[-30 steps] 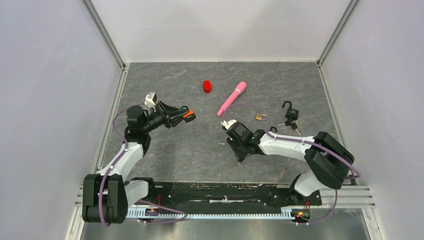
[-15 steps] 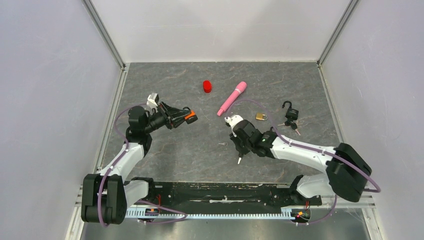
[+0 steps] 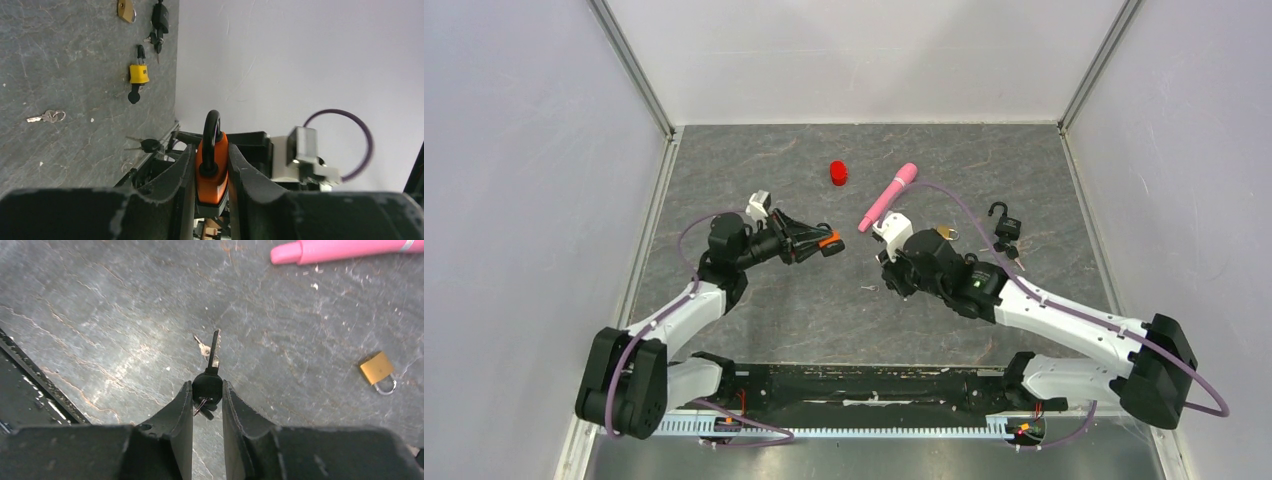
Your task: Unlock with the key
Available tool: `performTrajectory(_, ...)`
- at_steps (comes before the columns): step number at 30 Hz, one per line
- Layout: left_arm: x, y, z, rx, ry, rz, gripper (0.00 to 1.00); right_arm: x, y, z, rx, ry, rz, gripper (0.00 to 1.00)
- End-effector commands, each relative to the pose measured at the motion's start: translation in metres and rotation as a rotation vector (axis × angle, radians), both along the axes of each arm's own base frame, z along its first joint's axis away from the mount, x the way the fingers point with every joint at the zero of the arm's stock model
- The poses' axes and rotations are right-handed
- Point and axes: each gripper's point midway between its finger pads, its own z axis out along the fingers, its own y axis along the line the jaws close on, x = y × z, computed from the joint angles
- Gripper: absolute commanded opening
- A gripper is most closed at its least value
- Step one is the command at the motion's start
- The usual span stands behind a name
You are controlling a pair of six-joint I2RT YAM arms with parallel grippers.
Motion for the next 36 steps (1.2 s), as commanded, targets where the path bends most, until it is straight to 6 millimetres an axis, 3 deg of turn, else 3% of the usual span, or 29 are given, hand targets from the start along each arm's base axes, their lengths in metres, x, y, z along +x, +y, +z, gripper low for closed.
performTrajectory(1,0.011,-0.015,0.029,-0.064,-0.049,0.003,0.02,0.002,0.02,0.04,0.008,-0.038,0.07,0.01)
performTrajectory(7,0.015,-0.03,0.019,-0.053,0.0,0.01,0.02,-0.002,0.032,0.061,-0.023,-0.017,0.109,0.01)
performTrajectory(18,0.022,-0.039,0.017,0.022,-0.026,0.101,0.02,-0.01,0.044,0.063,-0.055,0.039,0.166,0.0)
performTrajectory(36,0.017,-0.045,0.024,0.107,-0.094,0.114,0.02,0.001,0.053,0.069,-0.074,0.038,0.145,0.0)
